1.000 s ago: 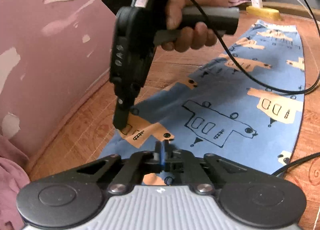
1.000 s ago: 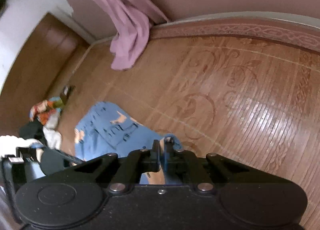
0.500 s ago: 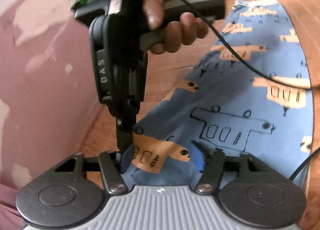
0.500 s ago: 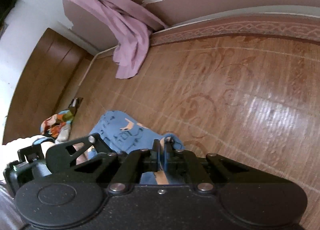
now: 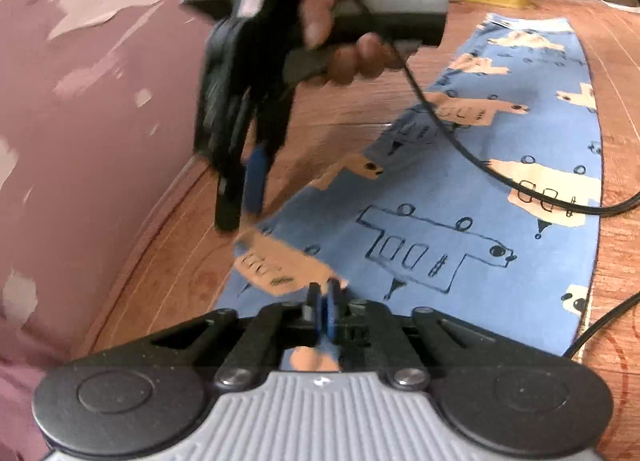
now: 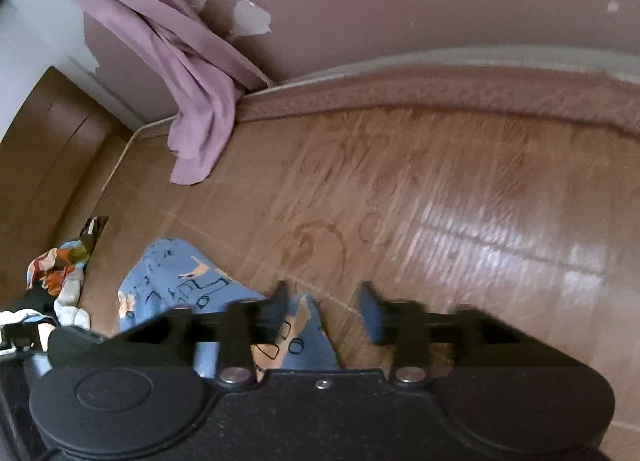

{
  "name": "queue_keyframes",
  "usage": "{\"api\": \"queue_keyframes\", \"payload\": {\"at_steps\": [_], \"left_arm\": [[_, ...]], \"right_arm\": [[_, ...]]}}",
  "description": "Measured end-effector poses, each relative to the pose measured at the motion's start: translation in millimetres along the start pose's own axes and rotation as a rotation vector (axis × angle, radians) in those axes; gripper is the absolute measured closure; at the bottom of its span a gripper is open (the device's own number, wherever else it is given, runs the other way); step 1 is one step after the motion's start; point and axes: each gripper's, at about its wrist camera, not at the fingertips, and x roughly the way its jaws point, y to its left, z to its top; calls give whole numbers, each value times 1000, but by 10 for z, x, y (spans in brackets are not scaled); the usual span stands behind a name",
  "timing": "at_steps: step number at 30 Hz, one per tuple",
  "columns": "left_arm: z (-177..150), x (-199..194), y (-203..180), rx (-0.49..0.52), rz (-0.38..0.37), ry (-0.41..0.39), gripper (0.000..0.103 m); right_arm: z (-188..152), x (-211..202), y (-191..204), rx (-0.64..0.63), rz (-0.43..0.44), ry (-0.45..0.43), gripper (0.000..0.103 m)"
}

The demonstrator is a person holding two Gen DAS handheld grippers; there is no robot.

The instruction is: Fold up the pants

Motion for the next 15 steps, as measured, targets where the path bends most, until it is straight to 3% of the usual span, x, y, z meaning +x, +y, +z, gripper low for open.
{"api": "queue_keyframes", "payload": {"at_steps": [2, 4, 6, 8, 9, 10, 11, 12, 14, 15], "left_arm": [[-45, -92, 96, -104, -5, 10, 67], [-159, -231, 218, -239, -7, 14, 50], [-316, -306, 329, -365, -11, 53, 49], [-521, -359, 432, -493, -5, 108, 49], [-604, -395, 476, -539, -8, 117, 47], [-690, -441, 512, -577, -2, 130, 40], [-764, -483, 539, -610, 12, 147, 36], [-833, -531, 566, -642, 25, 164, 35], [-926, -618, 618, -701, 42, 188, 36], [-965, -681, 662, -720, 55, 196, 36]], "right_arm": [[-50, -167, 58, -4, 15, -17, 56], [-189, -287, 140, -39, 39, -13, 56], [-406, -332, 135, -23, 66, 14, 57], [-626, -332, 39, 0, 9, 20, 58], [-712, -367, -5, 4, -8, -8, 73], [-786, -423, -50, 19, -29, -40, 76], [-860, -510, -64, 35, -58, -76, 74], [-936, -606, -34, 29, -91, -117, 59], [-1115, -802, 94, -25, -172, -182, 41], [-1236, -911, 181, -61, -207, -209, 41]]}}
